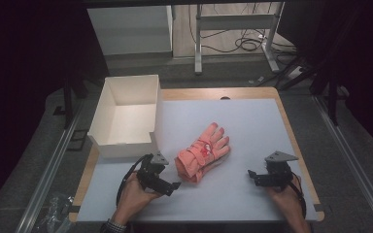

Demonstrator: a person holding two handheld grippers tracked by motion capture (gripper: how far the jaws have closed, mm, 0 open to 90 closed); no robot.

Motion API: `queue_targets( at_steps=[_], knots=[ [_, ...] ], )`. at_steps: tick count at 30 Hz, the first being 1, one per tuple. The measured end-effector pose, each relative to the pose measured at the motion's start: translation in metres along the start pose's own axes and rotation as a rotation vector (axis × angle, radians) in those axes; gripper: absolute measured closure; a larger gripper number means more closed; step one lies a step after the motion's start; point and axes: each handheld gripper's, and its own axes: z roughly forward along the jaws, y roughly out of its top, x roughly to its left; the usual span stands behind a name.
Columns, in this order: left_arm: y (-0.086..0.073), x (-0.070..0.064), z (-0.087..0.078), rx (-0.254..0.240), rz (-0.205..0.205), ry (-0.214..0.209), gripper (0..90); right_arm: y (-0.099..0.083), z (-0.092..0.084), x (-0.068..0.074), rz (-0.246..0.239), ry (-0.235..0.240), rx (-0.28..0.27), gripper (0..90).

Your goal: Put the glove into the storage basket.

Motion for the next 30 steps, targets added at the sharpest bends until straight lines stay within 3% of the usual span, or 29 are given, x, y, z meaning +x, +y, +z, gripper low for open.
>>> queue_targets(
  at_steps=[6, 17, 19, 23, 30],
  knots=[
    [0.021, -0.004, -0.007, -0.002, 0.009, -0.029, 0.0, 0.000, 0.000, 0.000, 0.000, -0.001, 0.000, 13.8],
    [0.064, -0.004, -0.008, 0.022, 0.043, -0.020, 0.0, 0.000, 0.000, 0.000, 0.000, -0.001, 0.000, 13.8],
    [0.077, -0.005, -0.002, 0.043, 0.046, -0.015, 0.0, 0.000, 0.000, 0.000, 0.001, -0.001, -0.001, 13.8],
    [0.087, -0.003, 0.006, 0.056, 0.045, -0.021, 0.0, 0.000, 0.000, 0.000, 0.002, -0.001, 0.001, 13.8],
    [0.096, -0.004, 0.031, 0.097, 0.041, -0.040, 0.0, 0.000, 0.000, 0.000, 0.000, -0.001, -0.001, 13.8]
  ],
)
